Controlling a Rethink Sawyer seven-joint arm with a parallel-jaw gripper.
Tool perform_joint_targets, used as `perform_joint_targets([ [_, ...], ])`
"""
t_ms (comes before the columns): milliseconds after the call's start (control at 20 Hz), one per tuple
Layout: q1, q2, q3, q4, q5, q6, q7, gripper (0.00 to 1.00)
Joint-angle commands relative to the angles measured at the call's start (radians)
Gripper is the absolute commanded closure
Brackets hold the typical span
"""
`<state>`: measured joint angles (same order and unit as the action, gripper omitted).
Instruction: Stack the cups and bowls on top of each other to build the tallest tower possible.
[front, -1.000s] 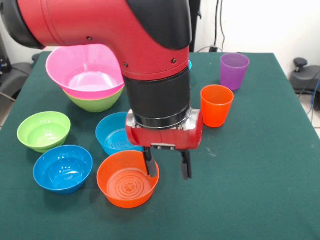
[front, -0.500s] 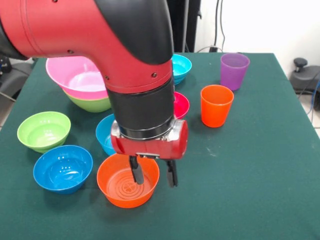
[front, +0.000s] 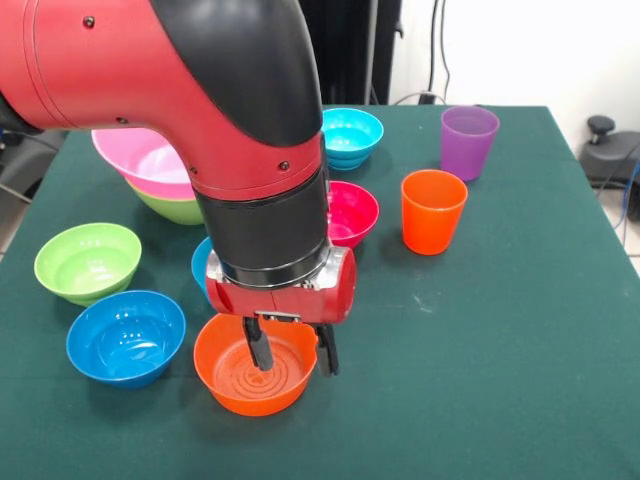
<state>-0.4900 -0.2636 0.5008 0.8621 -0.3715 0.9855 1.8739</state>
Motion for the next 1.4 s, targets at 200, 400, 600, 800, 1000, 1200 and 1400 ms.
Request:
perform_joint_targets([
  [200,-0.003,0.003,0.004,0.111,-0.075,-0.051,-0.246,0.00],
  [400,-0.004,-0.031,0.003,0.185,-0.072,-0.085,-0.220,0.00],
  [600,-0.006,-0.007,0.007,0.197,-0.076,-0.106,-0.212,0.00],
  [800,-0.008,0.000,0.005,0.196,-0.075,-0.100,-0.209,0.00],
  [1000,-0.007,-0.003,-0.003,0.203,-0.080,-0.102,-0.200,0.00],
  [1200,0.002,-0.021,-0.022,0.218,-0.101,-0.144,-0.168,1.00],
  [1400,0.011,-0.037,-0.039,0.233,-0.116,-0.178,-0.140,1.00],
])
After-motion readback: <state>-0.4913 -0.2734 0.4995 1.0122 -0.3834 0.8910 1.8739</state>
